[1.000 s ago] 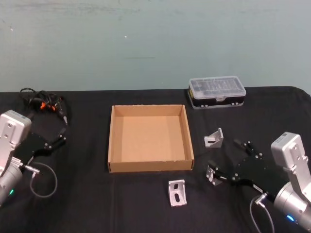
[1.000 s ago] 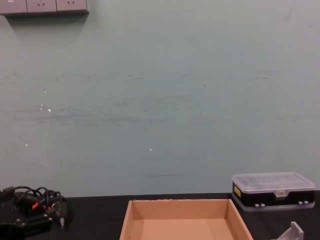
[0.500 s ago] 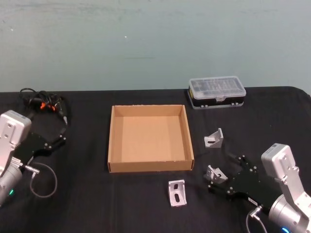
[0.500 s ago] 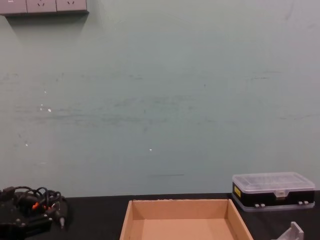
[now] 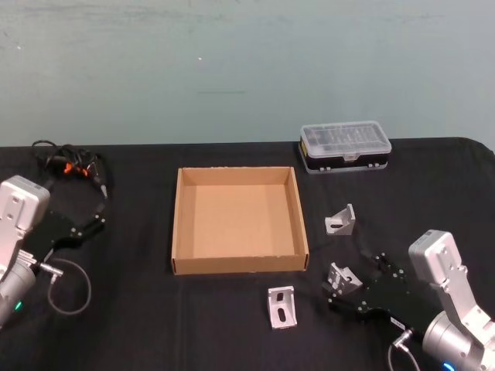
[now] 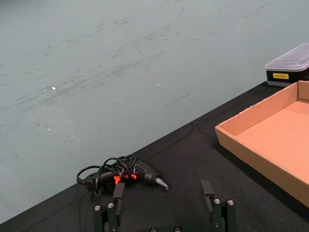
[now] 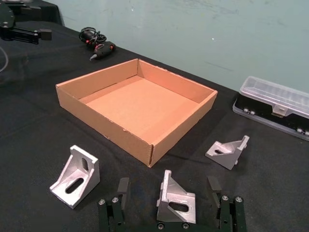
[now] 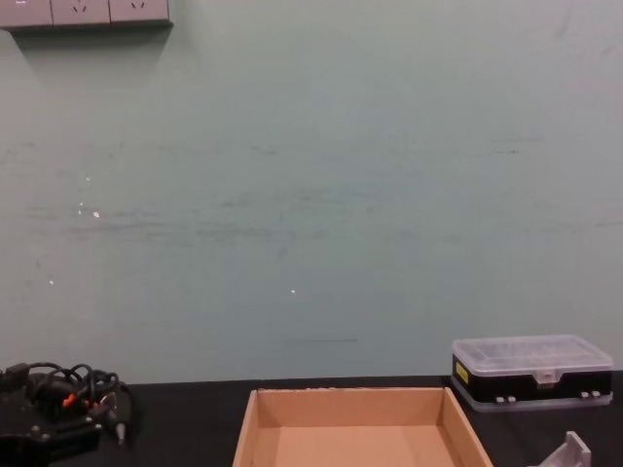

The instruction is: Use one hand to pick up the angle iron from the table and place it into the box.

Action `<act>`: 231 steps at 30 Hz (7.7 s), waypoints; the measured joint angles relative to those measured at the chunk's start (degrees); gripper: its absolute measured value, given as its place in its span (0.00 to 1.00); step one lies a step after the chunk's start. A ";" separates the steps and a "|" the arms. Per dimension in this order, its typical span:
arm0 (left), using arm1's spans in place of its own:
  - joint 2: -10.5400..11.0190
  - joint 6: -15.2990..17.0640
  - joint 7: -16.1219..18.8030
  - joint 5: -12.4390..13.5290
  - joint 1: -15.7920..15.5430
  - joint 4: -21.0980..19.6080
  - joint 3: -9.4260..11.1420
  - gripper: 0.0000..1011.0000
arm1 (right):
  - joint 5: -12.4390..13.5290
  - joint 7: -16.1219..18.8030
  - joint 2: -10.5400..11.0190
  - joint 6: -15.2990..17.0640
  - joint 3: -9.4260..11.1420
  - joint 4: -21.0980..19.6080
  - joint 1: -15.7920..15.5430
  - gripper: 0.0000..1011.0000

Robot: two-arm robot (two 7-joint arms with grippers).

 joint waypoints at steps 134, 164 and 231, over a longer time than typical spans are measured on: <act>0.00 0.00 0.00 0.00 0.00 0.00 0.00 0.99 | -3.36 16.10 -15.15 -4.85 -5.56 25.20 28.71 0.08; 0.00 0.00 0.00 0.00 0.00 0.00 0.00 0.99 | -3.65 17.89 -18.67 -4.57 -9.18 35.90 34.60 0.08; 0.00 0.00 0.00 0.00 0.00 0.00 0.00 0.99 | 6.04 27.93 -3.78 -2.95 -8.92 15.43 21.95 0.99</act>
